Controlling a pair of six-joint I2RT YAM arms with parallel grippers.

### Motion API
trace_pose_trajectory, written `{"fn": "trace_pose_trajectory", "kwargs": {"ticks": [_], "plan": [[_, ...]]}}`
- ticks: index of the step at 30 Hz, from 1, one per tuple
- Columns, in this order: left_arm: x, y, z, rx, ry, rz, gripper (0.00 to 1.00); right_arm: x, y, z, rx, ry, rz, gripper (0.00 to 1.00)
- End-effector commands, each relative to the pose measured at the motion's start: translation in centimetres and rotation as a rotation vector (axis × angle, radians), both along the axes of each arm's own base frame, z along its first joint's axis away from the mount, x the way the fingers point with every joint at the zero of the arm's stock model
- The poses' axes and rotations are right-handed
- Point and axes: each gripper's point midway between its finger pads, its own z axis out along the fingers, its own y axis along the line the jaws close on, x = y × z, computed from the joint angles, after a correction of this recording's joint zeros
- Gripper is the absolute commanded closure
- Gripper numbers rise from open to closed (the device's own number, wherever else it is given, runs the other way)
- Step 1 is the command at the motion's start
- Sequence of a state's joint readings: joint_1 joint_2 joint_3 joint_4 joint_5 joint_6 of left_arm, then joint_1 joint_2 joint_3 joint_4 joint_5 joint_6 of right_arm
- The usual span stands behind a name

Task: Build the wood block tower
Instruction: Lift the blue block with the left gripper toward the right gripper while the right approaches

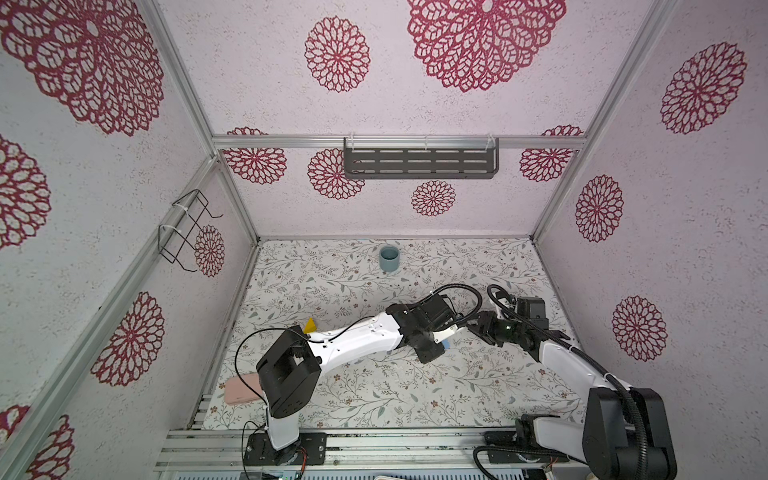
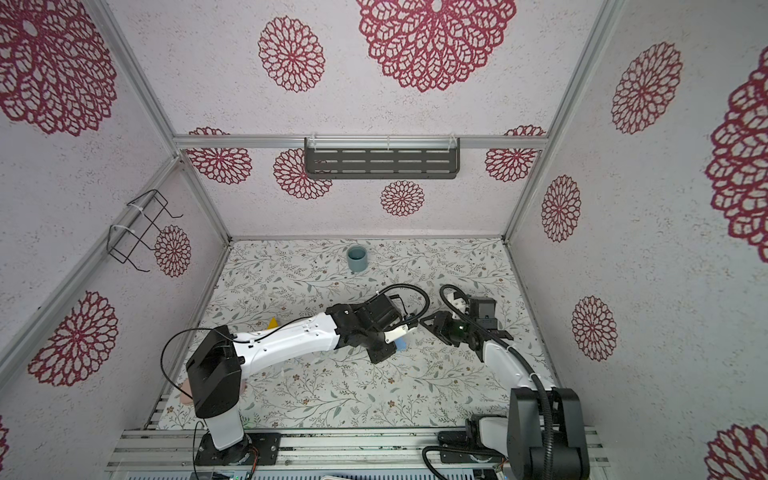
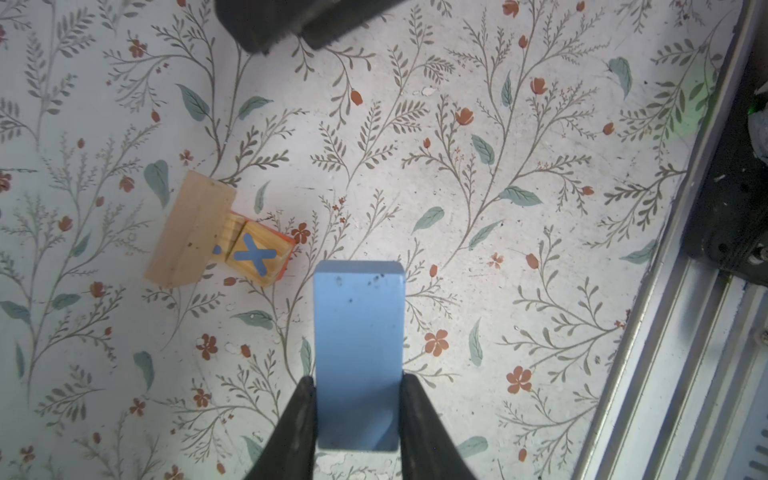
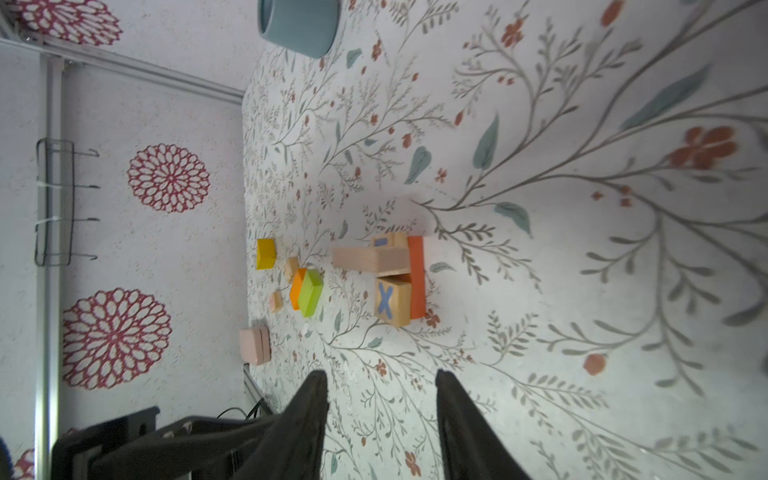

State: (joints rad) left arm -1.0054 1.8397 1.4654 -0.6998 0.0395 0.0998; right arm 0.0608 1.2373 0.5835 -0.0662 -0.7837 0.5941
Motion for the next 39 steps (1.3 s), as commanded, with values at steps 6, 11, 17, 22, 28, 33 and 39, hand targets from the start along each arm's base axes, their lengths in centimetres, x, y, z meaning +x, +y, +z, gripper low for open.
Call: {"fn": "trace_pose_trajectory", "kwargs": {"ticks": [6, 11, 17, 22, 28, 33, 39], "plan": [[2.9, -0.3, 2.2, -0.053, -0.037, -0.006, 0.77, -0.7, 3.9, 2.9, 0.134, -0.060, 0.167, 0.55], [3.3, -0.6, 2.0, -0.053, -0.032, -0.014, 0.77, -0.8, 4.8, 3.9, 0.186, -0.084, 0.202, 0.55], [3.4, -0.8, 1.8, -0.052, -0.031, -0.018, 0.77, -1.0, 5.8, 4.5, 0.226, -0.092, 0.241, 0.58], [4.1, -0.4, 1.8, -0.056, -0.032, -0.002, 0.77, -1.2, 6.1, 4.7, 0.238, -0.091, 0.250, 0.62], [4.8, -0.3, 2.6, -0.076, -0.050, 0.009, 0.77, -1.4, 6.4, 4.3, 0.241, -0.073, 0.259, 0.65], [4.9, -0.4, 2.9, -0.084, -0.052, 0.007, 0.77, -1.4, 6.7, 4.3, 0.243, -0.071, 0.269, 0.66], [5.0, -0.5, 3.1, -0.086, -0.062, 0.010, 0.77, -1.2, 6.9, 3.8, 0.239, -0.057, 0.270, 0.66]]}}
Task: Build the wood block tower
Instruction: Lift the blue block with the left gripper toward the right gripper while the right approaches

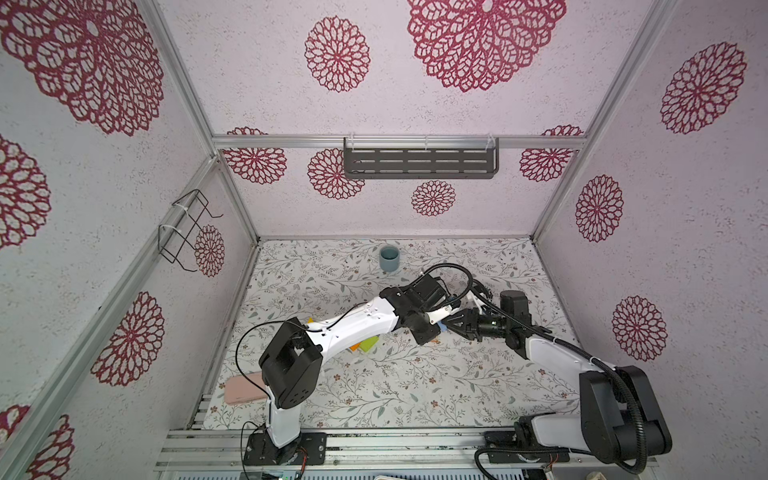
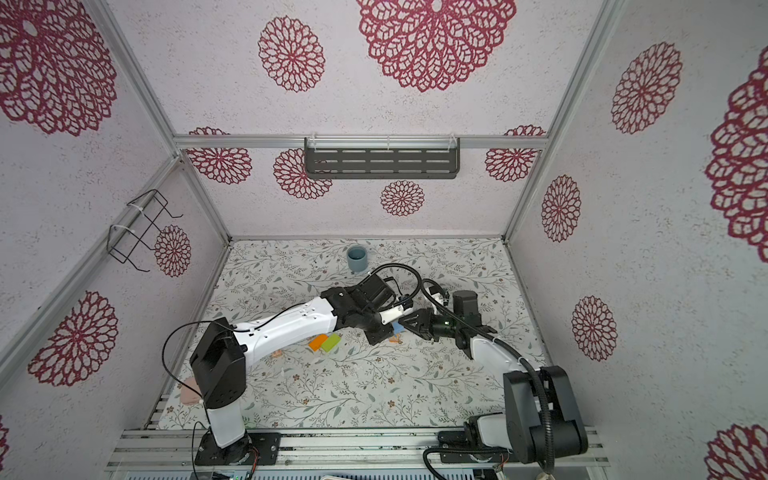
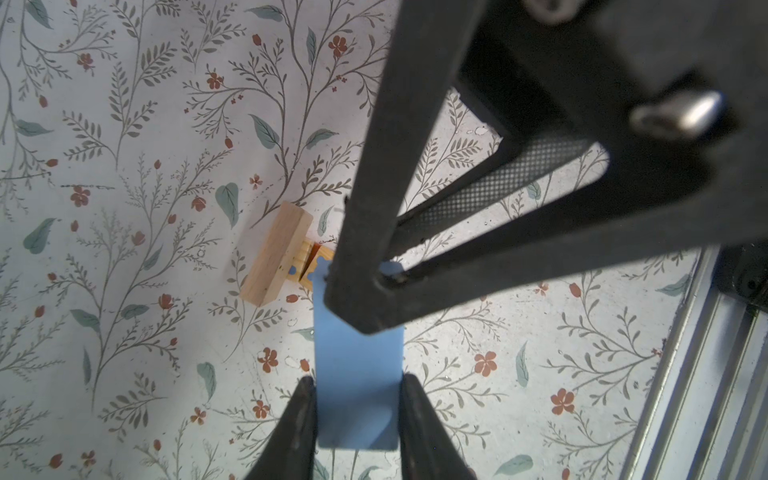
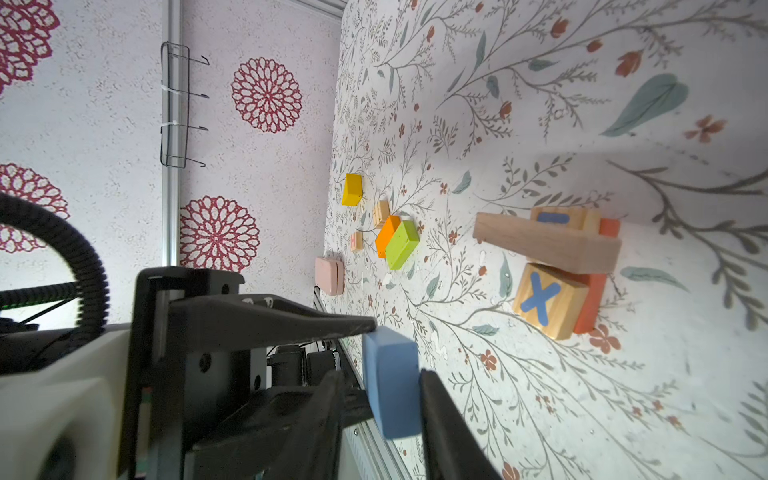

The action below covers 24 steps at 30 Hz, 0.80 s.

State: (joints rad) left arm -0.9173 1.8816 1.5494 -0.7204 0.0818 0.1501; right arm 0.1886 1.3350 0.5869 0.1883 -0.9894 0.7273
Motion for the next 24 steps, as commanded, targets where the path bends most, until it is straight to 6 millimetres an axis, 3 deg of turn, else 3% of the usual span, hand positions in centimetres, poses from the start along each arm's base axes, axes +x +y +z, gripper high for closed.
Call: {"fn": "trace_pose_trajectory", "kwargs": {"ticks": [1, 8, 21, 24], "plan": [[1.36, -0.96, 2.23, -0.060, -0.063, -0.010, 0.77, -0.13, 0.92, 1.06, 0.032, -0.023, 0.049, 0.66], [1.44, -0.87, 2.69, -0.063, -0.077, -0.013, 0.77, 0.07, 0.88, 0.85, 0.009, -0.024, 0.048, 0.58], [1.12, -0.84, 2.10, -0.064, -0.053, -0.007, 0.77, 0.79, 0.95, 0.90, 0.018, -0.031, 0.030, 0.77], [1.26, -0.79, 2.20, -0.067, -0.063, -0.003, 0.73, 0.84, 0.95, 0.82, 0.020, -0.029, 0.028, 0.81]]}}
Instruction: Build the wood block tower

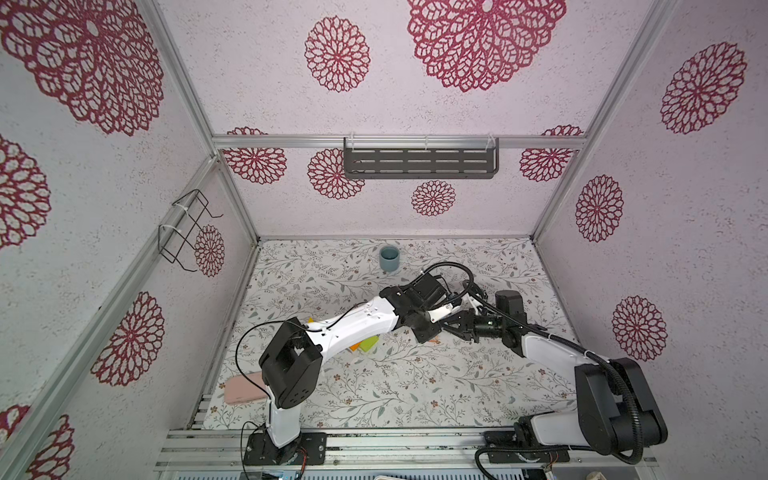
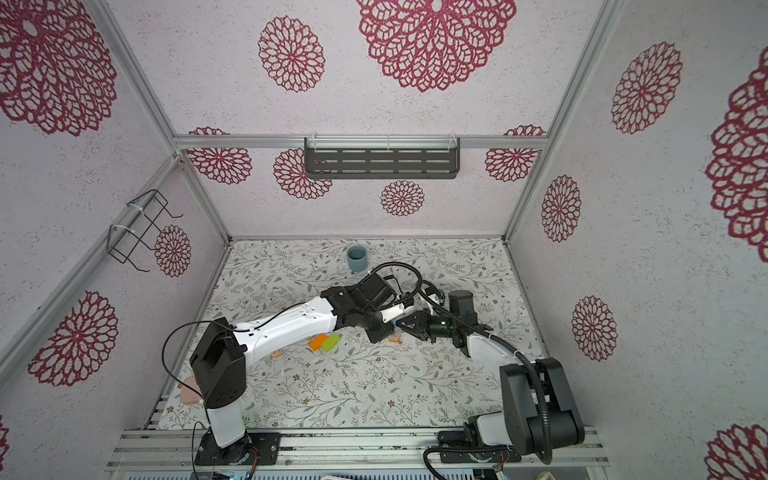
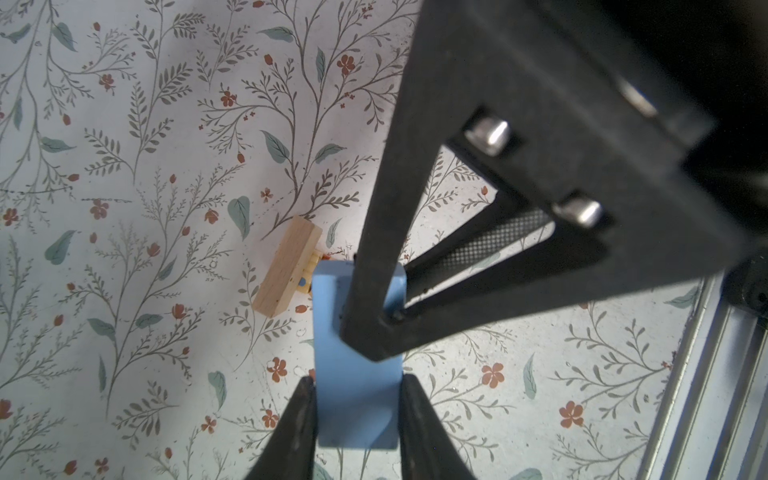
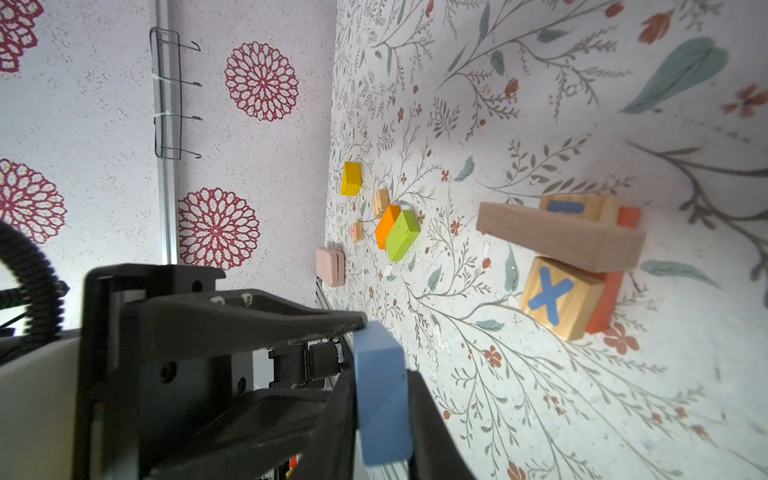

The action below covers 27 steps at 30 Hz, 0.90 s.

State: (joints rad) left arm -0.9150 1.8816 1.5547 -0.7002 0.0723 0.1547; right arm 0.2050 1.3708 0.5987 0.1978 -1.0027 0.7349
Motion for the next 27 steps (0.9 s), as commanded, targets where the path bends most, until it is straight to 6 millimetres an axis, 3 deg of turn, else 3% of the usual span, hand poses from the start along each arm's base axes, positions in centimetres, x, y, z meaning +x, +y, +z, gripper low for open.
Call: {"fn": "trace_pose_trajectory", "kwargs": {"ticks": [1, 7, 8, 9, 17, 21, 24, 27], "plan": [[0.7, -0.5, 1.9, -0.055, -0.044, -0.008, 0.70, 0.9, 0.3, 1.2, 0.014, -0.049, 0.001, 0.82], [1.8, -0.1, 2.8, -0.054, -0.110, 0.031, 0.40, 1.1, 0.2, 1.5, 0.015, -0.039, -0.027, 0.84], [2.1, 0.2, 3.1, -0.045, -0.132, 0.050, 0.26, 1.3, 0.1, 1.5, 0.013, -0.031, -0.034, 0.84], [2.4, 0.5, 3.5, -0.042, -0.163, 0.067, 0.02, 1.5, 0.0, 1.5, 0.005, -0.018, -0.048, 0.84], [3.9, 1.9, 7.1, -0.023, -0.563, 0.145, 0.00, 3.0, -0.8, 2.4, -0.006, 0.057, -0.135, 0.85], [3.9, 1.6, 6.9, 0.007, -0.625, 0.160, 0.18, 3.7, -1.0, 3.5, -0.005, 0.057, -0.156, 0.85], [4.1, 1.2, 6.8, 0.003, -0.658, 0.164, 0.38, 4.2, -1.0, 4.0, -0.006, 0.058, -0.159, 0.85], [4.5, 1.0, 6.2, 0.029, -0.664, 0.161, 0.41, 4.6, -1.0, 4.3, -0.006, 0.058, -0.161, 0.85]]}}
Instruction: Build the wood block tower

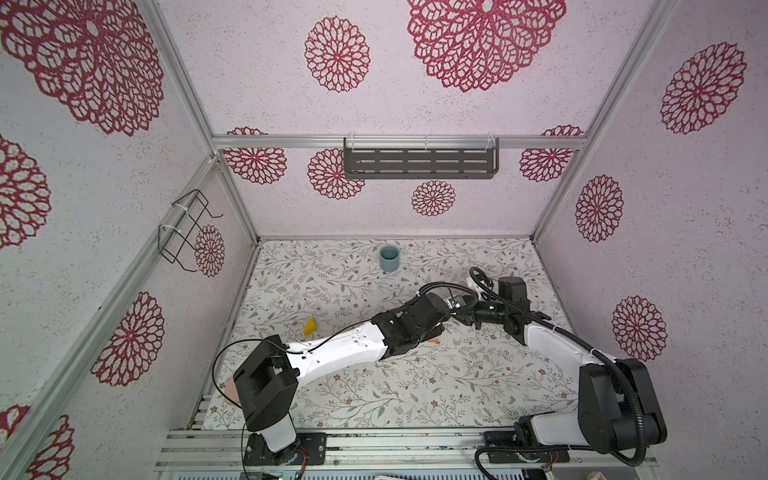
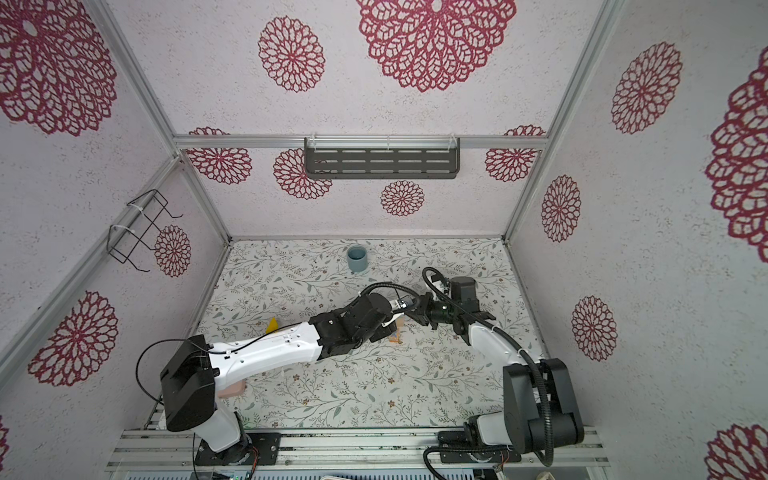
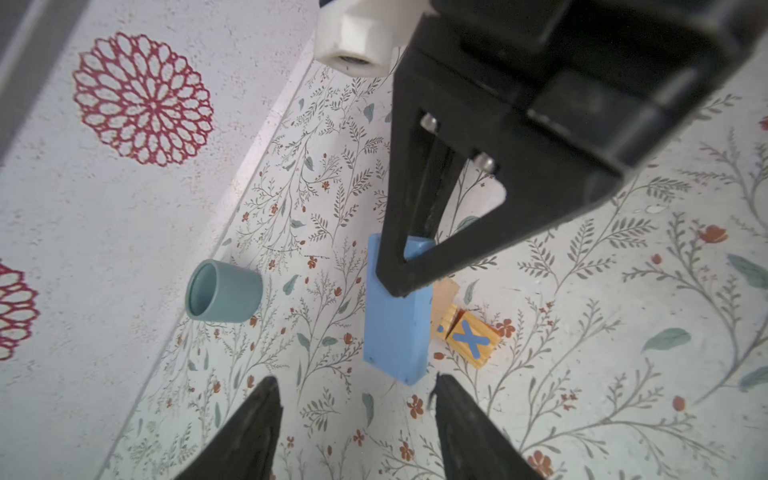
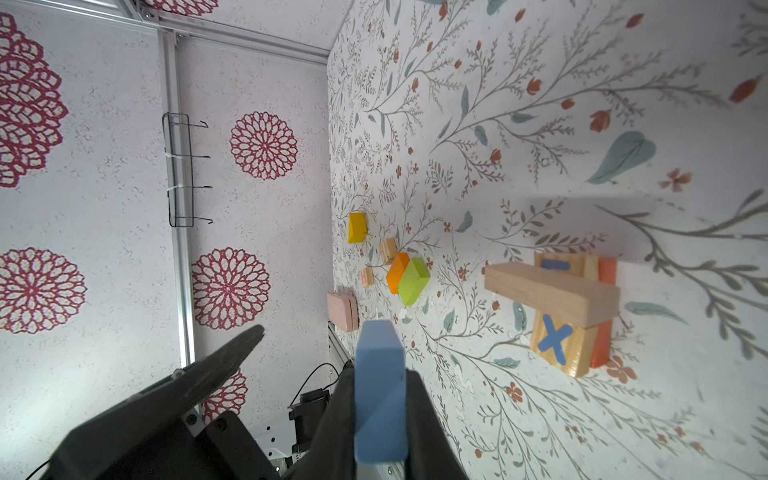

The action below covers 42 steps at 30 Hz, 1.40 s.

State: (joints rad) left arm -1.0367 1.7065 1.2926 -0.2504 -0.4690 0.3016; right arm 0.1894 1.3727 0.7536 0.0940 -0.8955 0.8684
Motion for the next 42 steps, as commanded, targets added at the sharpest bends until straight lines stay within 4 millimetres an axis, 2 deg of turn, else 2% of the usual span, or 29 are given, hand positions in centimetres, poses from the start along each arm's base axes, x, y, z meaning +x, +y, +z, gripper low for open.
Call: {"fn": "trace_pose_trajectory", "kwargs": {"ticks": [1, 4, 8, 11, 20, 29, 42], "plan": [[1.4, -0.2, 0.0, 0.017, -0.062, 0.025, 0.41, 0.8, -0.2, 1.3, 0.010, -0.005, -0.015, 0.85], [1.3, -0.4, -0.4, 0.018, -0.058, 0.015, 0.36, 1.3, -0.4, 1.4, 0.013, -0.005, -0.024, 0.85], [1.4, -0.5, -0.8, 0.012, -0.063, 0.014, 0.20, 1.7, -0.4, 1.4, 0.022, -0.003, -0.023, 0.85], [1.9, -0.4, -1.3, 0.026, -0.069, 0.028, 0.19, 1.8, -0.3, 1.5, 0.029, -0.004, -0.018, 0.85], [2.7, -0.4, -2.1, 0.029, -0.099, 0.037, 0.33, 2.2, -0.2, 2.2, 0.074, -0.016, -0.021, 0.85], [3.3, -0.4, -3.2, 0.056, -0.126, 0.049, 0.35, 2.3, -0.1, 2.6, 0.093, -0.025, -0.007, 0.85], [4.4, -0.5, -3.1, 0.051, -0.153, 0.062, 0.51, 2.2, 0.0, 2.5, 0.102, -0.025, 0.005, 0.85]]}}
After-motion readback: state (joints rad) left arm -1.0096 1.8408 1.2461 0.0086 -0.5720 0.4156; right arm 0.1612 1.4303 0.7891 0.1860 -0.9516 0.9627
